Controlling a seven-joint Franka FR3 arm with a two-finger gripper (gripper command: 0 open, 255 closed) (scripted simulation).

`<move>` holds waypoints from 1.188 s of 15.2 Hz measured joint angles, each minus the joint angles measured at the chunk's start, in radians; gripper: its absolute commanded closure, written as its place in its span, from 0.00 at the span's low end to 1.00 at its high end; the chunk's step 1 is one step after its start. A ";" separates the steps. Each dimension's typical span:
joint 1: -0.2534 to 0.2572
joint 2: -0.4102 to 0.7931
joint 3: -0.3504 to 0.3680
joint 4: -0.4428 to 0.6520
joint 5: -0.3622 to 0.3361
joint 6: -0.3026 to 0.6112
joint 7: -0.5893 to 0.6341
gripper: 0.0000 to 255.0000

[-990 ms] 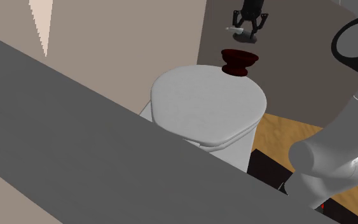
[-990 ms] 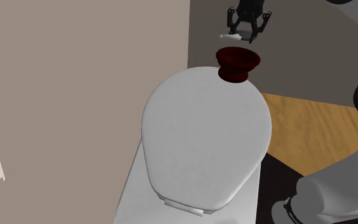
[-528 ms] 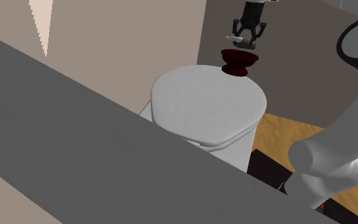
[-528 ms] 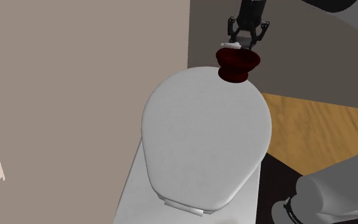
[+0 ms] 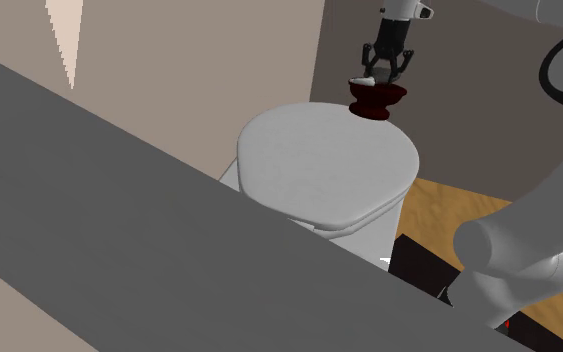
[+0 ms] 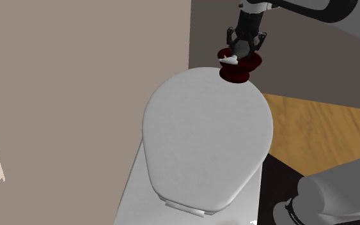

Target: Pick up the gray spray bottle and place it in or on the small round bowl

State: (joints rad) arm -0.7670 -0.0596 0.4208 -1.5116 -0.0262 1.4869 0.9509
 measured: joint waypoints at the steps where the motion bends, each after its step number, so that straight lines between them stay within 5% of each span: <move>1: 0.000 -0.002 0.000 -0.004 0.001 0.003 -0.001 1.00; 5: -0.001 -0.003 -0.001 -0.006 0.001 0.005 -0.001 1.00; 6: -0.001 -0.003 0.000 -0.005 0.001 0.005 -0.001 0.00; 12: -0.001 -0.001 -0.001 -0.006 0.000 0.003 -0.001 0.00; 18: 0.013 0.069 0.016 0.199 -0.030 -0.140 0.019 0.00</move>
State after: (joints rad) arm -0.7545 0.0090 0.4367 -1.3123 -0.0564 1.3469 0.9696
